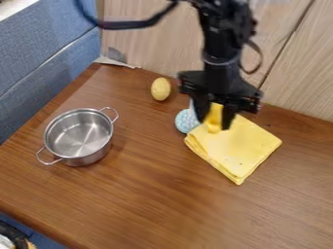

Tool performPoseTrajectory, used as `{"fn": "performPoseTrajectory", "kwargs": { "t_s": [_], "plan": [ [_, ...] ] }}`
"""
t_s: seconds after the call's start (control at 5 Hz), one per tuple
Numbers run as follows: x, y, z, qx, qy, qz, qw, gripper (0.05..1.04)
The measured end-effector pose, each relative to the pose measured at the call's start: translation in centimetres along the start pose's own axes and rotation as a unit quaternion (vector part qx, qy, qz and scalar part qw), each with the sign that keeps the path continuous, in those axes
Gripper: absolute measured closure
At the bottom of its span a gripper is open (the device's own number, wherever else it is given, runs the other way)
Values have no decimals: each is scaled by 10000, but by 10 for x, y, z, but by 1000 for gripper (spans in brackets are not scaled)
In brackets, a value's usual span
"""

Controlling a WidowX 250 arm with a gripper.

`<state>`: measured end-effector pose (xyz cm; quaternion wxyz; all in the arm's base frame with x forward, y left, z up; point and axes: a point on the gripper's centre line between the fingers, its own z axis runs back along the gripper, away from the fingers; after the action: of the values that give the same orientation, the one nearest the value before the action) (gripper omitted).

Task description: Put the yellow knife between the silver pot nad the yellow cloth

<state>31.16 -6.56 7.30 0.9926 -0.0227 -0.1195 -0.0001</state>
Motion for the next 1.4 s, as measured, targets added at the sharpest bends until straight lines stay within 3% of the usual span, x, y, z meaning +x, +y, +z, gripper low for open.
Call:
{"fn": "performPoseTrajectory", "kwargs": {
  "t_s": [0.4, 1.0, 1.2, 1.4],
  "plan": [
    [-37, 63, -11, 154, 264, 926, 9952, 621],
    [-61, 82, -64, 354, 849, 1115, 9895, 621],
    [-59, 83, -65, 330, 827, 1154, 9893, 546],
    [-66, 84, -68, 407, 830, 1342, 9866, 237]
  ]
}}
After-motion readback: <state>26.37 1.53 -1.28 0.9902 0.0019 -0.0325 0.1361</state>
